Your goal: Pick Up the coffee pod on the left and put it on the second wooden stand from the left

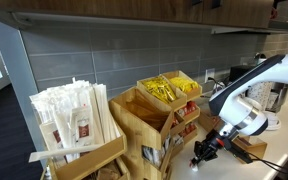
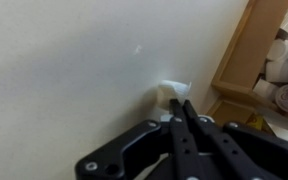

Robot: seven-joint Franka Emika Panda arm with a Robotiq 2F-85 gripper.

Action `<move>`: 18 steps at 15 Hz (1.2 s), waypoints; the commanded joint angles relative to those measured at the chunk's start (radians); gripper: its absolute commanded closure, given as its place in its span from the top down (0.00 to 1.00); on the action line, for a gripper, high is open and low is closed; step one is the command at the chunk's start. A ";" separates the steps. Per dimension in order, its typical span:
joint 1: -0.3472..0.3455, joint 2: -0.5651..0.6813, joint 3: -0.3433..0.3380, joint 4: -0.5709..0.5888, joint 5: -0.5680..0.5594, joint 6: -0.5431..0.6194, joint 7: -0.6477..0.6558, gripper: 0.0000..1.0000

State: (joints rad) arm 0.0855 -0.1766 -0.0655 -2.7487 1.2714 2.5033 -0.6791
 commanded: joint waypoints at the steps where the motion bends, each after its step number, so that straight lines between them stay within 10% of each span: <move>1: -0.028 0.005 0.012 0.000 0.080 -0.044 -0.083 0.01; 18: -0.037 -0.066 0.106 -0.004 0.410 -0.284 -0.313 0.01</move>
State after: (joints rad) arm 0.0511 -0.2344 0.0189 -2.7397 1.6108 2.2575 -0.9503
